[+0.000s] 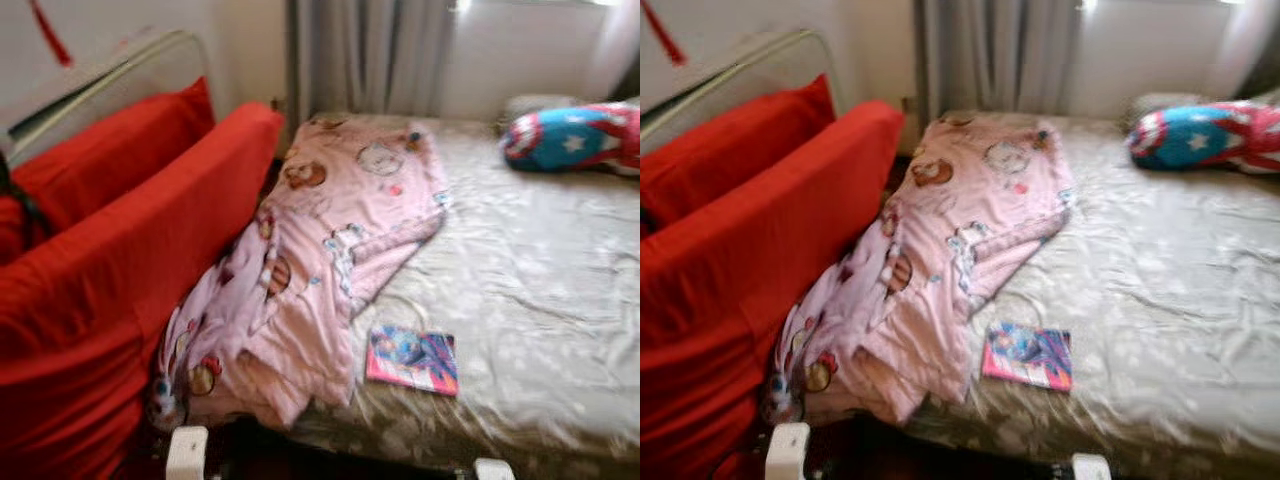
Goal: Clean up the room
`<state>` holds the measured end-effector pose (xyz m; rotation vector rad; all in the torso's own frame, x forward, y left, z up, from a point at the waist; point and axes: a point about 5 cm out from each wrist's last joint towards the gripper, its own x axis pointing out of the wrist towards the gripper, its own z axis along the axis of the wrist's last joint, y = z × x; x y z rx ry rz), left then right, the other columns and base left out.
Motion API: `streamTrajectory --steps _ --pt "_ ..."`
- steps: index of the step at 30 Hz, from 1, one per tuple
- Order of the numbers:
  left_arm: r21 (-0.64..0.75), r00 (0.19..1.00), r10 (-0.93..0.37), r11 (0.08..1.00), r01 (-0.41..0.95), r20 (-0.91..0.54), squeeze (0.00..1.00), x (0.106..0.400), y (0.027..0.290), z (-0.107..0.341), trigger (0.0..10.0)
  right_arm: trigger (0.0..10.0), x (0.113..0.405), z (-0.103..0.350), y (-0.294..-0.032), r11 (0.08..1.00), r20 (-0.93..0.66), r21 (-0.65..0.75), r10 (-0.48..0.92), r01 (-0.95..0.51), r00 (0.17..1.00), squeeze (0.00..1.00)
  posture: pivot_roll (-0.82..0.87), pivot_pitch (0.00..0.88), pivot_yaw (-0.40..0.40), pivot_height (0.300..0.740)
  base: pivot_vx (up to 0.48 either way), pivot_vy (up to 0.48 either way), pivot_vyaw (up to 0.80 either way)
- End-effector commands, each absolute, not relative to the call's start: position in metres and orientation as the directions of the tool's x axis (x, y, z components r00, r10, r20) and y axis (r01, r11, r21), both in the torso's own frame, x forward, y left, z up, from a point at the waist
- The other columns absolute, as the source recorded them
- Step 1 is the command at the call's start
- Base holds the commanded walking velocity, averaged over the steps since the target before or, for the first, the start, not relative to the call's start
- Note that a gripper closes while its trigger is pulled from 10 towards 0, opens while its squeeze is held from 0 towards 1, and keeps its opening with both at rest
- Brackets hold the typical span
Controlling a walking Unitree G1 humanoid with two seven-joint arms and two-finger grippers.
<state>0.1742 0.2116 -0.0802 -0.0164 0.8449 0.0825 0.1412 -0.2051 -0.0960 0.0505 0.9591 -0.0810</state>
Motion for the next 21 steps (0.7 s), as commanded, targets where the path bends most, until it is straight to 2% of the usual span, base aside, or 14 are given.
streamTrajectory --steps 1,6,15,21 --pt "0.006 0.664 0.062 0.996 -0.087 -0.745 0.00 0.177 0.209 -0.080 10.0 10.0 0.130 -0.100 -0.208 0.993 -0.838 0.007 -0.060 0.121 0.542 0.00 -0.05 0.000 0.036 0.740 0.277 0.000 0.00" --pt "0.010 0.661 0.065 0.996 -0.086 -0.748 0.00 0.176 0.209 -0.080 10.0 10.0 0.130 -0.100 -0.208 0.993 -0.838 0.004 -0.061 0.118 0.543 0.00 -0.05 0.000 0.033 0.740 0.277 0.000 0.00" --pt "-0.002 0.690 0.069 0.995 -0.102 -0.721 0.00 0.182 0.211 -0.076 10.0 10.0 0.131 -0.099 -0.208 0.991 -0.830 0.005 -0.069 0.131 0.554 0.00 -0.05 0.000 0.033 0.740 0.000 0.000 0.00" --pt "-0.046 0.787 0.052 0.994 -0.101 -0.615 0.00 0.206 0.211 -0.060 10.0 10.0 0.132 -0.097 -0.209 0.977 -0.792 0.035 -0.100 0.209 0.603 0.00 -0.05 0.000 0.032 0.740 0.000 0.000 0.00"
